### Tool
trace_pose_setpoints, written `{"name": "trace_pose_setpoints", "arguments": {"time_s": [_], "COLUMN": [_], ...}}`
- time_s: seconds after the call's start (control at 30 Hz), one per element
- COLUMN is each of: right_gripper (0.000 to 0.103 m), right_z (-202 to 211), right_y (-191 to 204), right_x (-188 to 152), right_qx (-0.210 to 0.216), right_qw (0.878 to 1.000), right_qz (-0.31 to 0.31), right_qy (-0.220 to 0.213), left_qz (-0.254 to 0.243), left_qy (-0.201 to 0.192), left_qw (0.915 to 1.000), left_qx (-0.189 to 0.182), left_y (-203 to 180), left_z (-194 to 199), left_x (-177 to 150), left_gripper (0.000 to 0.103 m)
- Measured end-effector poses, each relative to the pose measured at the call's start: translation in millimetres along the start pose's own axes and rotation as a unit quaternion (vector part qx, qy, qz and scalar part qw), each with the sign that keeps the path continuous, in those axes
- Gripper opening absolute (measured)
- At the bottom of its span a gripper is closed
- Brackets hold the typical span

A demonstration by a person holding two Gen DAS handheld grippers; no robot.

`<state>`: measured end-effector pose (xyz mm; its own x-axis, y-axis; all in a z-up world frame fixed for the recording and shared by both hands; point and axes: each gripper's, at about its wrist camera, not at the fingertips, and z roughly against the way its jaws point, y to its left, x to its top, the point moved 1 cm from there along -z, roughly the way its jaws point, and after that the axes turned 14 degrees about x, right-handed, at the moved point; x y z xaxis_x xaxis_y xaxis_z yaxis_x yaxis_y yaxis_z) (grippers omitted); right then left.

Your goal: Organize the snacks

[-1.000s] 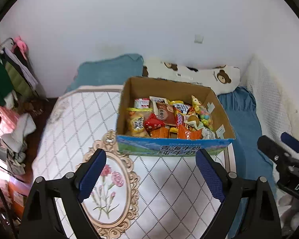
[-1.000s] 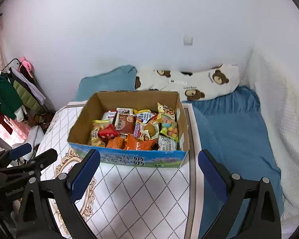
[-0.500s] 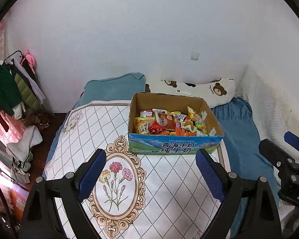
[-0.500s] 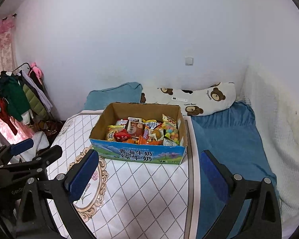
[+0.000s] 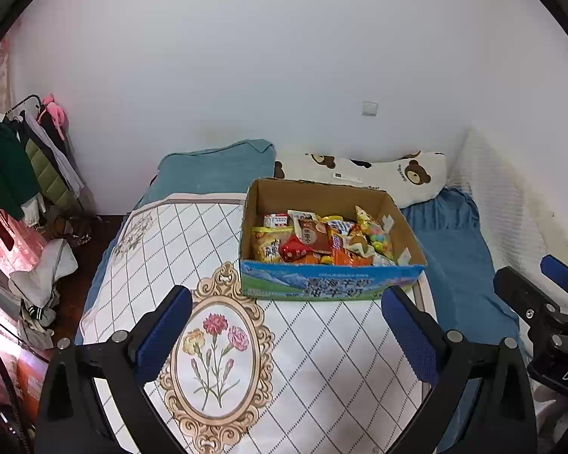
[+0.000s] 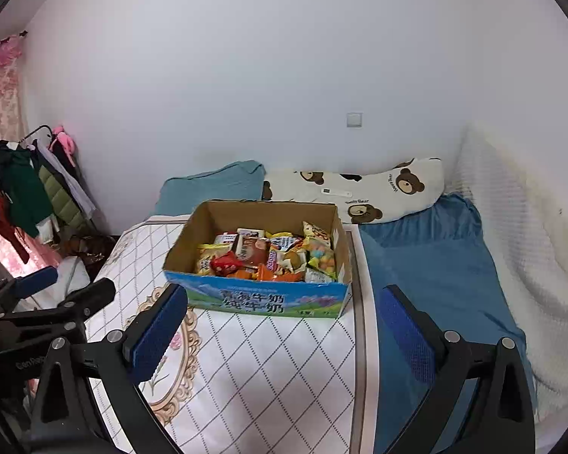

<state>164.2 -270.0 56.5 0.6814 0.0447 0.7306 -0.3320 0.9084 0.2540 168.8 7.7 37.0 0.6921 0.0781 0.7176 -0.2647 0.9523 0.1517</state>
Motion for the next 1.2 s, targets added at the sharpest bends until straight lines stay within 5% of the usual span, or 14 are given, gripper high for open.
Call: {"name": "trace_pose_setpoints", "arguments": {"time_s": [0.6,1.2], "right_gripper": [0.103,0.103], "right_z": [-106.9,-173.0], "right_y": [-50.6,-73.9], "right_x": [34.2,18.1], "right_qx": [-0.024,-0.027], "right_qw": [1.000,0.998], "right_qz": [-0.014,-0.030], "right_qy": [0.012,0.054], "left_qz": [-0.016,-0.029], "left_qy": [0.042,0.082], "left_qw": [0.9986,0.9958], "left_qx": [0.028,0.029], "left_y": [-25.8,-42.2], "left_z": [-92.3,-141.0], "left_x": [20.6,20.6], "left_gripper": [0.102,0.102]}}
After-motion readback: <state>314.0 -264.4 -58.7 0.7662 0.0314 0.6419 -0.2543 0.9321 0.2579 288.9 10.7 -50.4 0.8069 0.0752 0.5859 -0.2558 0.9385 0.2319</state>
